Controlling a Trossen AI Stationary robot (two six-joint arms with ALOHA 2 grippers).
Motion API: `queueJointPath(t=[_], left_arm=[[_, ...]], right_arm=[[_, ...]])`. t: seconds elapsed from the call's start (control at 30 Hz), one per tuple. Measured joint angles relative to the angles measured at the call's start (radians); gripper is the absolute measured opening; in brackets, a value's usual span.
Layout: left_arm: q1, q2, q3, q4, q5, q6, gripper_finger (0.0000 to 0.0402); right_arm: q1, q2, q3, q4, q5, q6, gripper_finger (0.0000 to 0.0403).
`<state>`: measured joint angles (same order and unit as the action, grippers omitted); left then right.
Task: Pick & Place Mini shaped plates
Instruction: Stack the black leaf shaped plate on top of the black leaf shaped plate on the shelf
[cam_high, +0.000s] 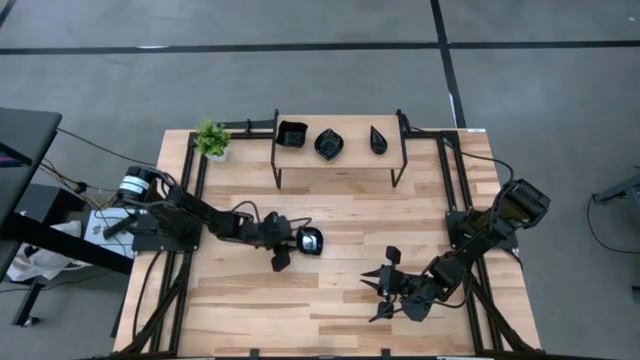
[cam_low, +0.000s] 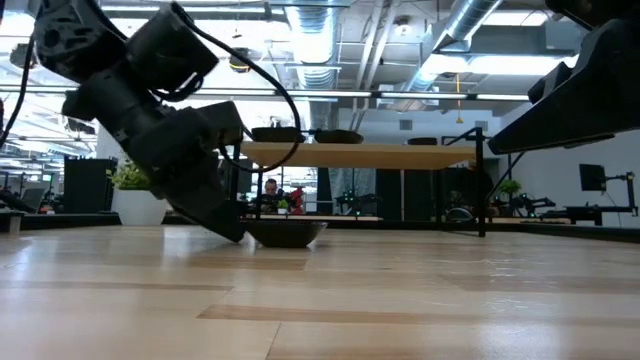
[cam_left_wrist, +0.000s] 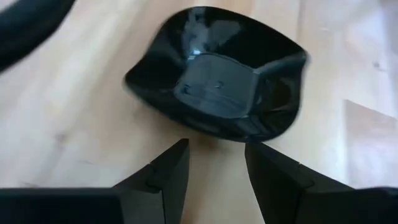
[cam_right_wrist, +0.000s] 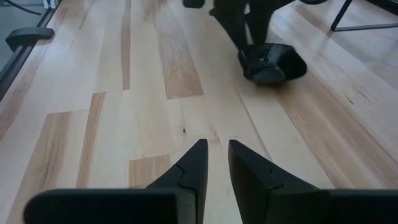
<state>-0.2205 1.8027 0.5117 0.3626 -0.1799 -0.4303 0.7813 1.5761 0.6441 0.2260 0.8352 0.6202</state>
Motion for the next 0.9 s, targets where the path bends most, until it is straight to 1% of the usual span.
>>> queueJointPath(t=[0.17,0.27,0.47,0.53,0.6,0.67,0.73,0.8,0.9], left_arm=[[0.067,0.0,0.0,0.001,-0.002,0.104,0.0159],[0.096,0.0,0.0,0.003,-0.028,0.177,0.0159],[0.116,-0.02,0.001,0.005,-0.041,0.351,0.0159],[0.112,-0.049,0.001,-0.024,-0.048,0.433,0.0159],[0.103,-0.094,0.001,-0.074,-0.088,0.501,0.0159],[0.095,-0.149,0.001,-0.122,-0.115,0.533,0.0159],[0.08,-0.207,0.001,-0.16,-0.112,0.541,0.0159],[0.049,-0.245,0.002,-0.162,-0.082,0.59,0.0159],[-0.021,-0.26,0.007,-0.163,-0.078,0.686,0.0159]], right_arm=[[0.0,0.0,0.0,0.0,0.0,0.0,0.0059],[0.0,0.0,0.0,0.0,0.0,0.0,0.0059],[0.0,0.0,0.0,0.0,0.0,0.0,0.0059],[0.0,0.0,0.0,0.0,0.0,0.0,0.0059],[0.0,0.0,0.0,0.0,0.0,0.0,0.0059],[0.0,0.0,0.0,0.0,0.0,0.0,0.0059],[0.0,0.0,0.0,0.0,0.0,0.0,0.0059],[0.0,0.0,0.0,0.0,0.0,0.0,0.0059],[0.0,0.0,0.0,0.0,0.0,0.0,0.0059]])
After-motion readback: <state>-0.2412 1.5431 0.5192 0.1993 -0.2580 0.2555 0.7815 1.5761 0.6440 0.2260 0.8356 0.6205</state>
